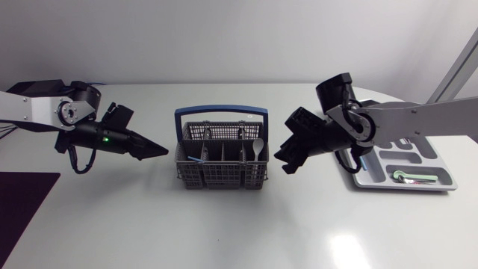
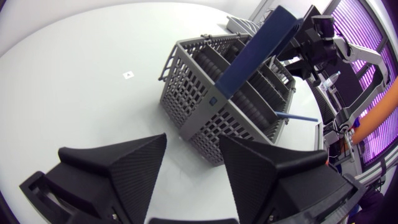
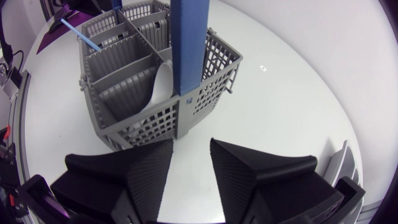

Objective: Unload the cutlery basket into the drawer organizer.

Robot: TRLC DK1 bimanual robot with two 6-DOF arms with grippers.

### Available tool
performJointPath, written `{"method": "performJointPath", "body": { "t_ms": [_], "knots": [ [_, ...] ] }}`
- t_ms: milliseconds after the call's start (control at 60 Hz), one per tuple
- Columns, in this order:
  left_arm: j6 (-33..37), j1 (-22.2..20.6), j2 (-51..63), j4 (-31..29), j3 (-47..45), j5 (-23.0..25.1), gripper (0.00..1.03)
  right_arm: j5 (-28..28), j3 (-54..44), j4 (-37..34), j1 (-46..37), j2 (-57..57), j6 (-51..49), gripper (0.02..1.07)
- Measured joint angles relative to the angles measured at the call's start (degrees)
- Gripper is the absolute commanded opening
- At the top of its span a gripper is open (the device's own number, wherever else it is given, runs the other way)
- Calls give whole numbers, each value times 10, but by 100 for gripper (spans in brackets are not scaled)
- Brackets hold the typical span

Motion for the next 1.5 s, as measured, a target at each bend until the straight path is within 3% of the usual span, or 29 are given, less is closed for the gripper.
{"method": "performJointPath", "body": {
  "t_ms": [233,467,667,883,1033,1267,1367,1500],
  "knots": [
    [44,14,-125,1,-66,0,63,0,-38,0,-14,-54,-12,69],
    [63,-66,-264,37,-141,0,63,0,-54,-5,-17,-88,-13,72],
    [63,-135,-281,109,-186,-50,63,0,-70,-18,-4,-117,-13,72],
    [35,-192,-284,247,-239,-130,63,0,-79,-23,8,-124,-13,74],
    [18,-210,-283,282,-245,-148,62,0,-80,-25,13,-124,-13,75],
    [10,-215,-255,316,-245,-153,43,0,-80,-24,16,-124,-13,75],
    [9,-217,-246,326,-247,-153,41,0,-80,-24,16,-124,-13,75],
    [1,-219,-236,349,-250,-153,31,0,-85,-24,19,-124,-13,75]
  ]
}}
